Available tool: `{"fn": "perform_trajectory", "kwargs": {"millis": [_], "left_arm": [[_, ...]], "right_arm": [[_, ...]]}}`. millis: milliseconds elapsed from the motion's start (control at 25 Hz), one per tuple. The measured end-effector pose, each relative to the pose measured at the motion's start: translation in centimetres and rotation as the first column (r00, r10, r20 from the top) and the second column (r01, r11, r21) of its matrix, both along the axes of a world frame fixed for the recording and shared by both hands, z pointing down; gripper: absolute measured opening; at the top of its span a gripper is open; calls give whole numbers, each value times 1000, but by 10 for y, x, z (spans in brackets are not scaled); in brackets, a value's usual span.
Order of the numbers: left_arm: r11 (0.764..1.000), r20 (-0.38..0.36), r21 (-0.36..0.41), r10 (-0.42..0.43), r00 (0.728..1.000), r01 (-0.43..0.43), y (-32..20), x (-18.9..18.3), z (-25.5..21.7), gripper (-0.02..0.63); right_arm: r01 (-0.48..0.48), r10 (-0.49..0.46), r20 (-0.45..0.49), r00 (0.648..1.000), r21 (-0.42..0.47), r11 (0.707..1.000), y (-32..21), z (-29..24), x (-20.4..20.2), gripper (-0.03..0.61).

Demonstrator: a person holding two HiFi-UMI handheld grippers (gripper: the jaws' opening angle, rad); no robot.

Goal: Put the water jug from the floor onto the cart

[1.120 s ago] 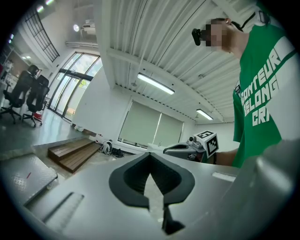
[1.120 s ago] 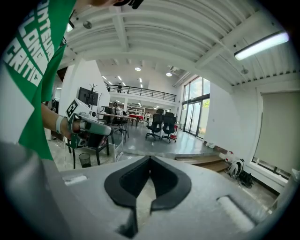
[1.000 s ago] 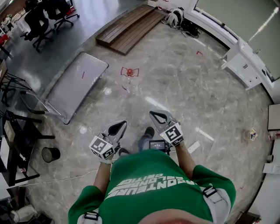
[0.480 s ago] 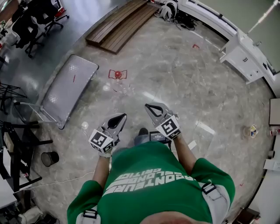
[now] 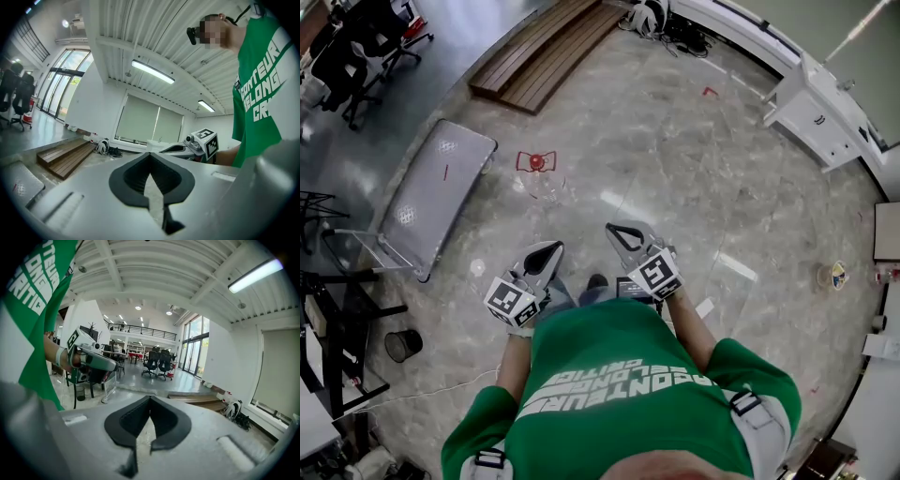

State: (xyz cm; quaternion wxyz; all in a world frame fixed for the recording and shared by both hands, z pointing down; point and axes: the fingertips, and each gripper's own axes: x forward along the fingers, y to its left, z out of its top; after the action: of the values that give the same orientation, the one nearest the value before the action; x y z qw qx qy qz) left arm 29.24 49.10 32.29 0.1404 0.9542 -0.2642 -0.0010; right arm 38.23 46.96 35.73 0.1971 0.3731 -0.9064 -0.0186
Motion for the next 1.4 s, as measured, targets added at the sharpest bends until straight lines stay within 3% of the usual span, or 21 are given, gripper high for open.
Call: {"fn": "perform_trajectory", "kwargs": {"millis": [360,640,1000,1400], "left_arm": [[1000,-9,12,7,1000,-7,-18,10,2,14],[1000,7,14,19,1000,-19,-40,17,7,14],[1000,21,0,1,1000,-1,-71,-21,15,12],[999,7,-42,-27,1000,27,-153,-80,25,12]], "right_arm": [[-40,40,-2,999,19,999,-9,-8,13,-6],[-141,141,25,990,0,990,-22,-13,41,-6],[-83,83,-3,997,-46,995,-42,17,4,-6],[-74,77,18,997,-118,990,-128,31,-52,-6]]}}
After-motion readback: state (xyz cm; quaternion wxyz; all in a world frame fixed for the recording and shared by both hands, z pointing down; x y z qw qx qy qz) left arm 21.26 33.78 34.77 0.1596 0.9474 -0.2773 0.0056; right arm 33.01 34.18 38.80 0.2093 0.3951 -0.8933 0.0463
